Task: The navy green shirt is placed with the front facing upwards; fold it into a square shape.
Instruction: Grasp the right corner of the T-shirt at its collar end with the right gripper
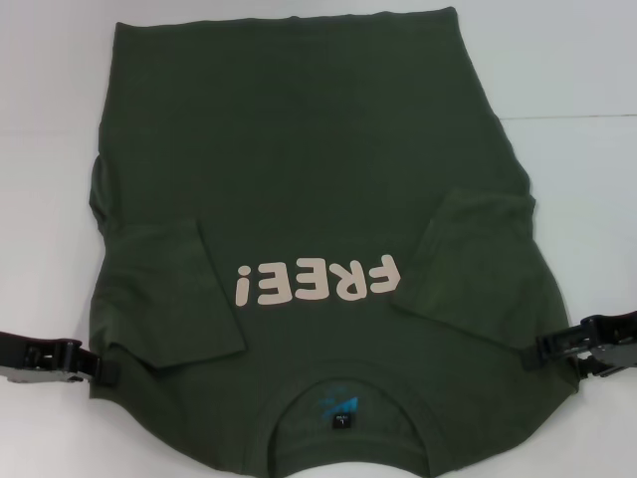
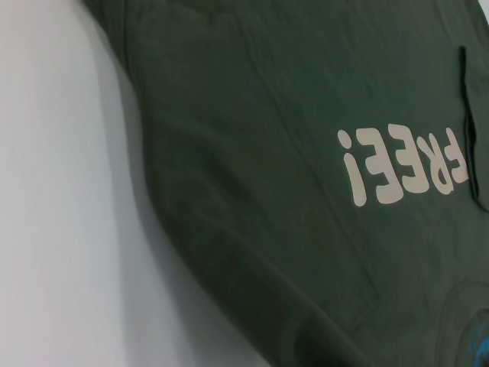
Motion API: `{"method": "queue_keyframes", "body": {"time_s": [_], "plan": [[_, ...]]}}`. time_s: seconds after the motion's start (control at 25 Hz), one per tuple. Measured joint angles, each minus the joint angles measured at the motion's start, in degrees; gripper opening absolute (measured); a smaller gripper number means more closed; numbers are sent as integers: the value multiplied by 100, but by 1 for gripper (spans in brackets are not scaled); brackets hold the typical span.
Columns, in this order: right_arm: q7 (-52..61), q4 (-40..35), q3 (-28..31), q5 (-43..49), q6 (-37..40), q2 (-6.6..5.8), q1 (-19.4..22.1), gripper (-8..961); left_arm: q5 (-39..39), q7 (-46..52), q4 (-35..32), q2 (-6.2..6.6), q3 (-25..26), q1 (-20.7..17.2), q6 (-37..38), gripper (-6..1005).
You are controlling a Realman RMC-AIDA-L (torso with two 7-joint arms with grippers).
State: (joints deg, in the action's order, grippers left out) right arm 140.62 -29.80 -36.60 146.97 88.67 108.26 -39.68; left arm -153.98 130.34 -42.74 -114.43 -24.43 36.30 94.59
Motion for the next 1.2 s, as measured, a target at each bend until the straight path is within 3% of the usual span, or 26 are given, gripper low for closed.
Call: {"method": "queue_keyframes", "body": {"time_s": [0.48,1.0,1.2], "plan": [[0,27,-9,-2,-25,70,-28,781,-1,0,2,0,-1,0,-12,36],[87,16,-45,110,-110,67,-106,766,-1,0,2,0,0,0,-20,36],[143,23,-66,129,-127,62,-127,518,-1,0,2,0,-1,7,-20,36]]}}
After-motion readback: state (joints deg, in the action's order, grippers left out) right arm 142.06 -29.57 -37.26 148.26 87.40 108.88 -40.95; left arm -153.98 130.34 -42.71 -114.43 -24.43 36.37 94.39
